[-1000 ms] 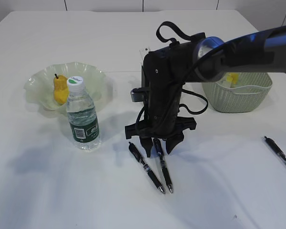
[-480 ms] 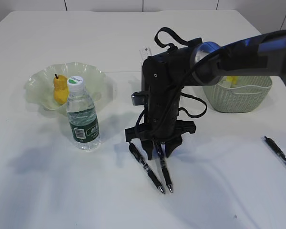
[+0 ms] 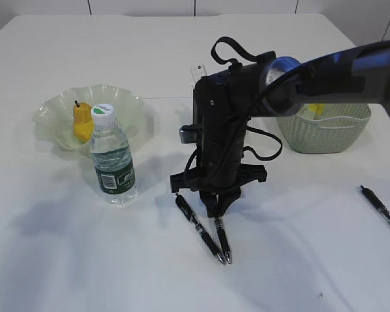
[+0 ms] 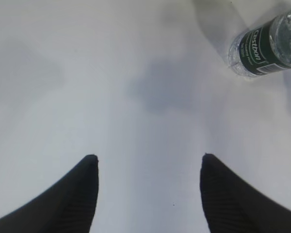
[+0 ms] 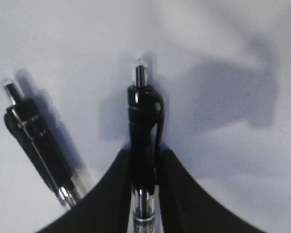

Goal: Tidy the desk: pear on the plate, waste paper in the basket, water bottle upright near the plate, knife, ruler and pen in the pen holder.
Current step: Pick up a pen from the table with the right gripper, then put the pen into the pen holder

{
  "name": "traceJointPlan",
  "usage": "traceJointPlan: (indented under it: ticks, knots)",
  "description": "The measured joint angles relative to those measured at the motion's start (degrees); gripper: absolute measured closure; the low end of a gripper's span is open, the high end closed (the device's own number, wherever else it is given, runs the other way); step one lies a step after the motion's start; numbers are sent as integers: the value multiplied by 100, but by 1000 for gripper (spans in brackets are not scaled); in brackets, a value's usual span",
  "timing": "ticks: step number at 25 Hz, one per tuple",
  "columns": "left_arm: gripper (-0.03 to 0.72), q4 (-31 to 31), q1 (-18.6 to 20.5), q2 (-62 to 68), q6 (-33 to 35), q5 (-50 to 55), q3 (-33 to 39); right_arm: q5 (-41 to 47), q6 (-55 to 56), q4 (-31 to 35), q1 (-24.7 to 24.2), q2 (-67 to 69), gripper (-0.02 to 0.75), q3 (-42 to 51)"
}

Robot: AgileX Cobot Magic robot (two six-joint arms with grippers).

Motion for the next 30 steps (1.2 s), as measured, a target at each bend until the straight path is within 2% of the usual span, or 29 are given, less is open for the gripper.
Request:
traceJointPlan:
  ticks: [15, 21, 30]
  knots:
    - [222, 0, 0, 0, 0, 0, 0, 452, -462, -12, 0, -158, 633, -277]
    - [222, 0, 0, 0, 0, 0, 0, 578, -557, -546, -39, -693, 633, -606]
    - [222, 0, 0, 0, 0, 0, 0, 554, -594, -654, -811, -1336, 633, -1298]
